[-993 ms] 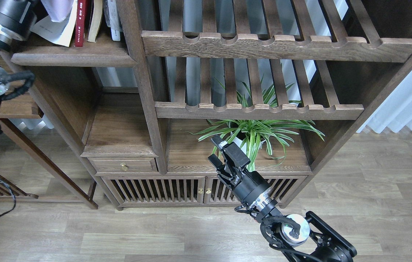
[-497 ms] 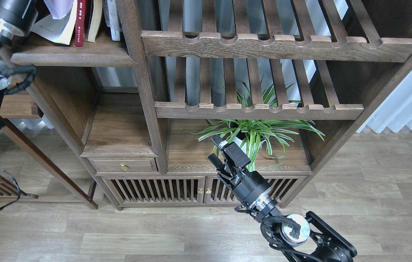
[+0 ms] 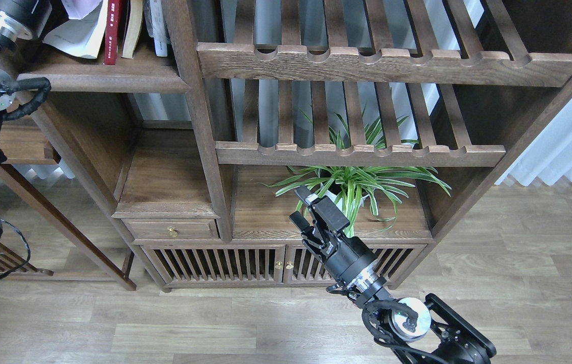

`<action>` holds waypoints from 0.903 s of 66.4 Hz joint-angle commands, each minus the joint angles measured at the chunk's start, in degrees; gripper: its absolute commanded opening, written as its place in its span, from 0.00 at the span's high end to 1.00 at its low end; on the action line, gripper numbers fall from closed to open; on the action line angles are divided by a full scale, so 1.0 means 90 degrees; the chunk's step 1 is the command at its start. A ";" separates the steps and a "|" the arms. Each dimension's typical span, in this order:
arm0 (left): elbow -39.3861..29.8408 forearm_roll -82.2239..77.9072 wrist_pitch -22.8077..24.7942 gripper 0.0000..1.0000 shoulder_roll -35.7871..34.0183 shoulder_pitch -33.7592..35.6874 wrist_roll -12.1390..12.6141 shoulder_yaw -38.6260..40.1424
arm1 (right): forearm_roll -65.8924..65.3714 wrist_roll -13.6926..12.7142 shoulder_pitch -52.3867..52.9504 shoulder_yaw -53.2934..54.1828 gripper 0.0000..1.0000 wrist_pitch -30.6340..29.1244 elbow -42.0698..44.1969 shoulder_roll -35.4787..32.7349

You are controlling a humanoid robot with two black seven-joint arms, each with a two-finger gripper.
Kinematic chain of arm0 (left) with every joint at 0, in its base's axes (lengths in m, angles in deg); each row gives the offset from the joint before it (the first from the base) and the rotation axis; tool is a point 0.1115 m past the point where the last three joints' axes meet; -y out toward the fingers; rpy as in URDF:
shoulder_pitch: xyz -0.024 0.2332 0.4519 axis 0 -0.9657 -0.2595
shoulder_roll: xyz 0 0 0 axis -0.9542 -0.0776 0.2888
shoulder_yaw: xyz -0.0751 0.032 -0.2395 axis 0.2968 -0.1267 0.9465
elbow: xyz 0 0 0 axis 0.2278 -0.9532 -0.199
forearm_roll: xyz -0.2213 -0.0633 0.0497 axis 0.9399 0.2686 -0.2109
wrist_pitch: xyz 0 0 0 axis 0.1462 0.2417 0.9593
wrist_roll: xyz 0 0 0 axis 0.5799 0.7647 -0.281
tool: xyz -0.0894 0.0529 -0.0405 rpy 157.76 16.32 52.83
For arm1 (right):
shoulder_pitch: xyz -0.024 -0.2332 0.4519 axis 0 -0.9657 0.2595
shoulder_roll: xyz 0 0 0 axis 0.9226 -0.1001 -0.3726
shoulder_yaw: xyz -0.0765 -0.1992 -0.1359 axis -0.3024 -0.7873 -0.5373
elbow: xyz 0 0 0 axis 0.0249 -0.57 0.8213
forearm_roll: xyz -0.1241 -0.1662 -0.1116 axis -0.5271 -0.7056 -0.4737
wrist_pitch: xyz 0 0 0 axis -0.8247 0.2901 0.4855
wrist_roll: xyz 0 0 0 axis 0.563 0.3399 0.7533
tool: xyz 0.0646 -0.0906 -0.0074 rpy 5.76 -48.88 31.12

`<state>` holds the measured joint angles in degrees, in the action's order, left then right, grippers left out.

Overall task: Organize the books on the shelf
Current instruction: 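Push the white book upright into the upper side shelf with the left gripper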

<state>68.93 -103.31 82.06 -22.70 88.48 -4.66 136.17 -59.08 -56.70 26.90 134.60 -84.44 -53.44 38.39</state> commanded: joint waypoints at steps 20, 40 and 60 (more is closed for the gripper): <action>0.0002 0.0022 0.0001 0.72 0.0280 -0.0046 -0.0002 0.0047 | 0.0000 -0.0001 -0.0018 0.0019 0.01 -0.0064 -0.0002 0.0000; -0.0008 0.0324 0.0001 0.58 0.0339 -0.0095 0.0008 0.0037 | 0.0000 -0.0001 -0.0028 0.0009 0.01 -0.0064 -0.0002 0.0000; -0.0046 0.0802 0.0001 0.49 0.0475 -0.0085 0.0008 0.0154 | 0.0000 -0.0001 -0.0028 0.0009 0.01 -0.0064 -0.0002 0.0000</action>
<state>68.68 -99.85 82.08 -19.30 87.64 -4.62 137.16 -59.08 -56.70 26.64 134.69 -85.02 -53.47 38.39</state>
